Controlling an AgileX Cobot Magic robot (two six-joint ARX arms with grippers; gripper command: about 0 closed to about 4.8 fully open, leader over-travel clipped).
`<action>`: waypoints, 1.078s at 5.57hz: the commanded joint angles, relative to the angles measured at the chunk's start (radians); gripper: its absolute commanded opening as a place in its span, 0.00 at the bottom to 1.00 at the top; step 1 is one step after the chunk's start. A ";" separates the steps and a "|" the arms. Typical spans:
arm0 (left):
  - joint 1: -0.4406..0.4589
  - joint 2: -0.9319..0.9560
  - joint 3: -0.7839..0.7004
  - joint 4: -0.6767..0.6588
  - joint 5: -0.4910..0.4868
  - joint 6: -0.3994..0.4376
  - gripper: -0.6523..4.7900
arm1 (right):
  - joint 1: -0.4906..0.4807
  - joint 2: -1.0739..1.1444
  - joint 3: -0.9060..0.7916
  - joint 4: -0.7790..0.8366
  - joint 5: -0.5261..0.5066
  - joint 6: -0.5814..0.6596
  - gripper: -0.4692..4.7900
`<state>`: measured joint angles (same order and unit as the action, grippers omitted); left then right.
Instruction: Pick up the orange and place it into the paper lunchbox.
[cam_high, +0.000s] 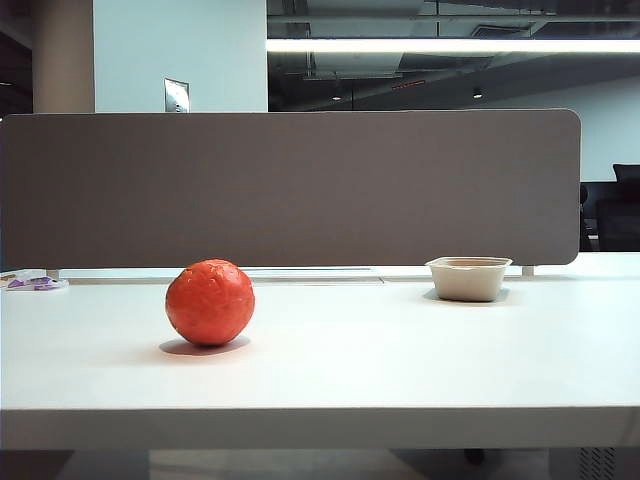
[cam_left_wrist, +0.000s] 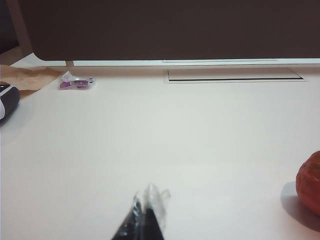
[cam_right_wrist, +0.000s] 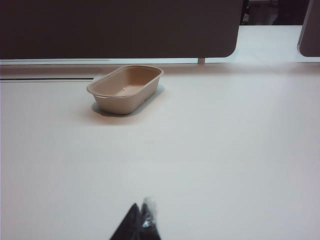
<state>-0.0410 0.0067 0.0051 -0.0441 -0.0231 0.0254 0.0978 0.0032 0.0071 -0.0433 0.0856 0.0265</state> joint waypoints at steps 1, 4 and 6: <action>-0.001 -0.003 0.103 0.000 -0.009 -0.161 0.11 | 0.000 0.005 0.157 -0.033 0.010 0.030 0.09; -0.001 0.002 0.184 -0.034 -0.024 -0.178 0.11 | 0.000 0.044 0.249 -0.085 0.025 0.029 0.09; -0.001 0.019 0.228 -0.068 -0.025 -0.183 0.11 | 0.000 0.077 0.288 -0.087 0.024 0.029 0.09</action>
<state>-0.0410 0.0109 0.2031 -0.0845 -0.0429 -0.1482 0.0978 0.0589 0.2699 -0.1329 0.1055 0.0528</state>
